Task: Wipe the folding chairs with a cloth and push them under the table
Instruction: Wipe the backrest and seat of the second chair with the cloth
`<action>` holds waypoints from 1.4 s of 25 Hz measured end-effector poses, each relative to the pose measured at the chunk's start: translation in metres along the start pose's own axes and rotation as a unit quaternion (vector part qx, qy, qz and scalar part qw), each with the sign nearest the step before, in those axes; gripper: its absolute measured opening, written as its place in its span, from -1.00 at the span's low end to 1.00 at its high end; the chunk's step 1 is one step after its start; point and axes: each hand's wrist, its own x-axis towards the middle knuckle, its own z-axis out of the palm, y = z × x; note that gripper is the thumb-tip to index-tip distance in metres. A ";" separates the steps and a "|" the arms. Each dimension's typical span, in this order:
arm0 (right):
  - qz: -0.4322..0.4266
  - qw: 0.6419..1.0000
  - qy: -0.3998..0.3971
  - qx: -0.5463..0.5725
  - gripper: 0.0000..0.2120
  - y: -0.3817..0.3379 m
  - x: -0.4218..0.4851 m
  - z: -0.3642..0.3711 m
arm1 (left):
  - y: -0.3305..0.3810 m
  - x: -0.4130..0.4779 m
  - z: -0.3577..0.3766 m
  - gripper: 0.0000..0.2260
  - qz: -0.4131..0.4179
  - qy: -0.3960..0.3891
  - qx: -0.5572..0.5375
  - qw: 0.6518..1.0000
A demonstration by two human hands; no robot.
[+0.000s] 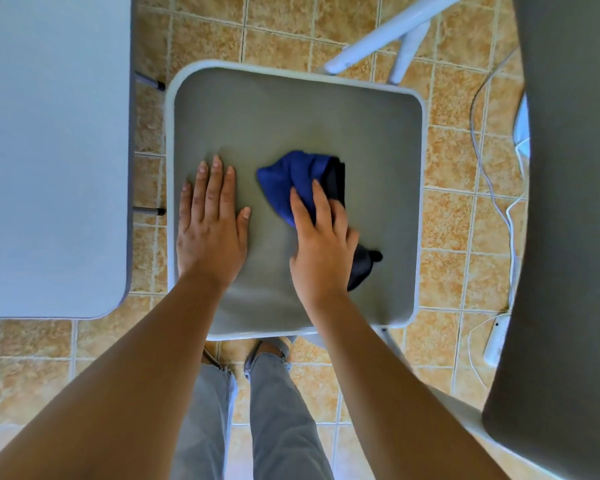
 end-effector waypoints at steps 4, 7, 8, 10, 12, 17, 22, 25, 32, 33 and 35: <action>0.090 0.996 -0.007 -0.001 -0.23 0.025 -0.030 -0.002 | -0.005 -0.013 -0.005 -0.49 0.004 -0.008 -0.006 1.000; 0.164 0.986 0.004 0.016 -0.31 0.026 0.016 -0.009 | -0.013 -0.027 -0.007 -0.48 0.010 -0.025 0.004 1.000; 0.164 0.986 0.003 0.016 -0.31 0.020 0.034 -0.011 | -0.016 -0.030 -0.008 -0.48 0.009 -0.030 0.005 0.999; 0.138 0.990 0.004 0.014 -0.32 -0.002 0.055 -0.011 | -0.019 -0.035 -0.008 -0.48 0.006 -0.038 0.007 0.999; 0.094 0.995 0.010 0.010 -0.31 -0.023 0.051 -0.007 | -0.021 -0.040 -0.010 -0.48 0.004 -0.039 0.008 0.999; -0.015 1.000 -0.018 -0.009 -0.22 -0.022 -0.039 0.004 | -0.020 -0.044 -0.013 -0.48 -0.002 -0.049 0.000 0.999; 0.119 0.993 -0.003 -0.001 -0.30 0.012 -0.026 -0.002 | -0.024 -0.044 -0.015 -0.48 0.009 -0.066 -0.009 0.998; 0.173 0.985 0.005 0.026 -0.33 -0.005 0.041 -0.011 | -0.025 -0.043 -0.017 -0.48 0.008 -0.077 -0.021 0.997; -0.056 0.998 -0.021 -0.016 -0.31 -0.071 0.033 -0.006 | -0.033 -0.039 -0.047 -0.49 0.000 -0.075 -0.098 0.992; -0.070 0.997 -0.025 -0.015 -0.32 -0.074 0.018 -0.004 | -0.035 -0.038 -0.054 -0.50 0.007 -0.076 -0.105 0.992; -0.085 0.996 -0.034 -0.007 -0.32 -0.080 -0.018 0.000 | -0.040 -0.035 -0.067 -0.52 0.013 -0.083 -0.120 0.989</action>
